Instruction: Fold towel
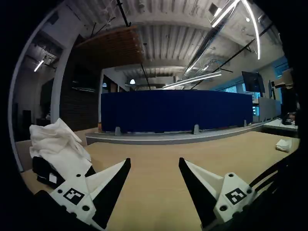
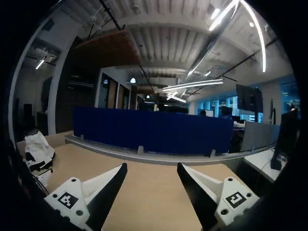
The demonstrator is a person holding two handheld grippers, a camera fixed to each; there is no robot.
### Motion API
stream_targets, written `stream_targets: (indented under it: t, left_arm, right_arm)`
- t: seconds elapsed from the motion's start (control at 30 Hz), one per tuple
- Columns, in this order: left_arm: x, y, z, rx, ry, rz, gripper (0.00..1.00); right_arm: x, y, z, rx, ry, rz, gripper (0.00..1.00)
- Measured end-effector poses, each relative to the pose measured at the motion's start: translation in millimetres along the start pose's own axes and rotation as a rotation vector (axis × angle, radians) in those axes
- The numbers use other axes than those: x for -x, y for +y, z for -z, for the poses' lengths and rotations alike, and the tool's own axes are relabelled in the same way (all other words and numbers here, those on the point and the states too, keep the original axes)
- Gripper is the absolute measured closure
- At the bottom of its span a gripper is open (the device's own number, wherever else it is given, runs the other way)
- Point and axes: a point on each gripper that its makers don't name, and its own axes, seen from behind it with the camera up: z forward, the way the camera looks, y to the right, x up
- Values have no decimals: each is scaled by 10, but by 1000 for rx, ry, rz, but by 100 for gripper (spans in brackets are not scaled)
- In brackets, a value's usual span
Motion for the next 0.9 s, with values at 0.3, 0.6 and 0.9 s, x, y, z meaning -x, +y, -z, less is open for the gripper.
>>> stream_targets:
  t: [0.3,0.6,0.9]
  left_arm:
    - [76,17,-51,10,-20,11,8]
    - [88,12,-72,15,-21,12,8]
    - [77,18,-60,14,-22,12,7]
  right_arm:
    - [26,-18,-20,-9,-4,1,0]
    - [40,57,-9,0,-8,-4,0]
    - [-38,178,-24,16,17,-6,0]
